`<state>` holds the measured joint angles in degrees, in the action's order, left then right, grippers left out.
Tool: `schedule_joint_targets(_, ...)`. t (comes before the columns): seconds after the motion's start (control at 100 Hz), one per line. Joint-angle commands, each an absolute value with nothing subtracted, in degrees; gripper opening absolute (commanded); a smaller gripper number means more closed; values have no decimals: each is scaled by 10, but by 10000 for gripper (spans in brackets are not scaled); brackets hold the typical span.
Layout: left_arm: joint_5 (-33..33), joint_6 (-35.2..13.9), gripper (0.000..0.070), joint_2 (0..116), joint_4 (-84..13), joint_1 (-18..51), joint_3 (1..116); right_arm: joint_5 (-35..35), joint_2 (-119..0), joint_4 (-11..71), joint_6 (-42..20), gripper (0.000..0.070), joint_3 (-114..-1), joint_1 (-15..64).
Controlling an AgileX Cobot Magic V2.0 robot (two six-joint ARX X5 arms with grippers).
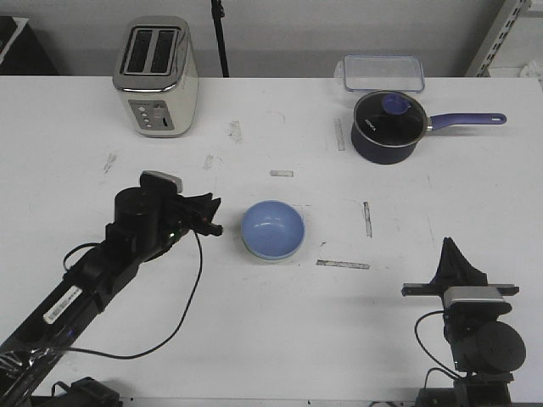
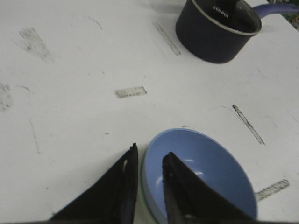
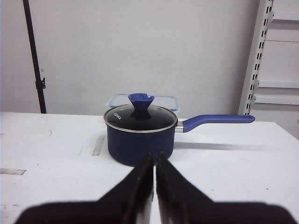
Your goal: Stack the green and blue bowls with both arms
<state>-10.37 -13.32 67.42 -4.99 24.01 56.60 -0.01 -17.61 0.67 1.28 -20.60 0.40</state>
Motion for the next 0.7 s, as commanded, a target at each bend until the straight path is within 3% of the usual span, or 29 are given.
schedule_joint_targets(0.0,-101,-86,18,651,-13,227,534,0,-176,0,15,6,-206,4)
schedule_joint_targets(0.28,-34,-22,1,519,36,136,412,0,-176,0,15,6,-206,4)
schedule_joint_targets(0.5,-31,7,1,410,71,62,321,0,-176,0,15,6,-206,4)
schedule_joint_targets(0.69,-31,6,1,312,86,41,260,0,-176,0,15,6,-206,4)
